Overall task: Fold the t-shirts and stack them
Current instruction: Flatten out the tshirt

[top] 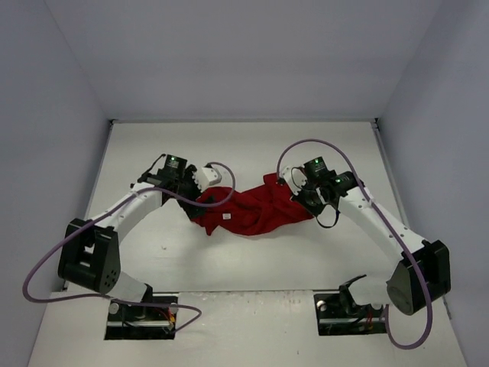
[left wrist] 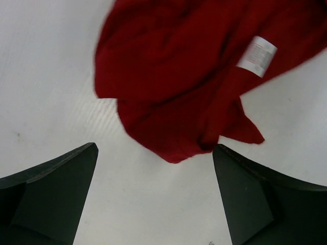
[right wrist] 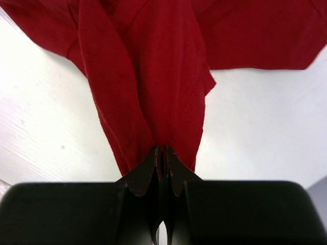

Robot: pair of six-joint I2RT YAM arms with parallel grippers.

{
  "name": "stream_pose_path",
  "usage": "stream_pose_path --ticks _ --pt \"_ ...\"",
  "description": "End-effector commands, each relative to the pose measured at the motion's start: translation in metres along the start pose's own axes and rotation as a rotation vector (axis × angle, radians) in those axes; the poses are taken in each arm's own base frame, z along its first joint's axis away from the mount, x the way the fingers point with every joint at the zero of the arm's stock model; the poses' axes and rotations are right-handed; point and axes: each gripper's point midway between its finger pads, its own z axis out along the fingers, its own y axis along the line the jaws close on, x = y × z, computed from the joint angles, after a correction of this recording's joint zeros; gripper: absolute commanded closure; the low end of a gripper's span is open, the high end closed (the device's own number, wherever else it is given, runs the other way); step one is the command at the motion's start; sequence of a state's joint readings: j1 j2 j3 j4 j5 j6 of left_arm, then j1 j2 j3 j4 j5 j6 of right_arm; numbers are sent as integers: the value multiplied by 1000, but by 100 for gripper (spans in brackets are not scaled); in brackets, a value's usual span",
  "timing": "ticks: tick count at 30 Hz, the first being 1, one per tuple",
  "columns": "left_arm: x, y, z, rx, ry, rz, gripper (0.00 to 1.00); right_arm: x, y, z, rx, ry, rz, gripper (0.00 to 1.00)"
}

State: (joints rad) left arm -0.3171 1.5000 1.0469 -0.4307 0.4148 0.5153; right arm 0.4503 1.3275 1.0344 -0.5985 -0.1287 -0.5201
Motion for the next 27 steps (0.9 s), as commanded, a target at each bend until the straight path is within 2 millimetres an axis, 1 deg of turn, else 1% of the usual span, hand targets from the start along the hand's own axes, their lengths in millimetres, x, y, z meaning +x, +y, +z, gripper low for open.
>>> stream_pose_path --ticks 1,2,4,6,8,10,11,12,13,14,15,16,17,18,19,21,22,23,24,26,27 --pt "-15 -53 -17 96 -105 389 8 12 -15 -24 60 40 -129 100" --pt "-14 -65 -16 117 -99 443 8 17 -16 -26 59 58 -164 100" --pt "-13 -75 -17 127 -82 481 8 24 -13 -31 52 76 -213 100" --pt "-16 -84 -14 156 -78 475 8 32 -10 -36 42 90 -286 100" --pt "-16 -87 -10 177 -70 432 8 39 -3 -41 18 102 -360 100" --pt "-14 -83 -2 161 -40 396 8 46 6 -47 -23 109 -439 100" --pt "-15 -78 2 134 -36 360 8 46 10 -51 -36 95 -486 100" --pt "-13 -70 8 105 -7 320 8 50 15 -54 -56 103 -510 100" --pt "-11 -64 13 95 6 287 8 52 20 -57 -72 106 -542 92" --pt "-10 -58 17 95 14 256 9 52 24 -60 -87 106 -576 79" --pt "-7 -53 21 103 18 224 9 50 28 -64 -101 103 -607 62" --pt "-5 -48 23 103 24 203 9 48 30 -67 -102 95 -623 48" --pt "-6 -42 26 103 24 187 9 41 29 -71 -92 74 -629 31" --pt "-7 -38 29 105 23 175 9 33 28 -75 -82 47 -633 20" --pt "-9 -35 31 107 23 166 10 25 27 -79 -75 19 -635 16" --pt "-9 -32 39 125 36 137 12 4 26 -90 -48 -76 -616 11" --pt "-7 -29 43 130 55 126 14 -8 24 -96 -15 -134 -597 10" --pt "-3 -22 49 127 83 112 16 -22 20 -99 20 -194 -572 10" --pt "1 -13 53 117 105 103 16 -32 17 -103 51 -235 -544 11" --pt "13 15 60 70 149 78 17 -49 8 -104 101 -286 -474 15" --pt "26 31 68 49 191 60 18 -58 4 -103 118 -304 -445 15"
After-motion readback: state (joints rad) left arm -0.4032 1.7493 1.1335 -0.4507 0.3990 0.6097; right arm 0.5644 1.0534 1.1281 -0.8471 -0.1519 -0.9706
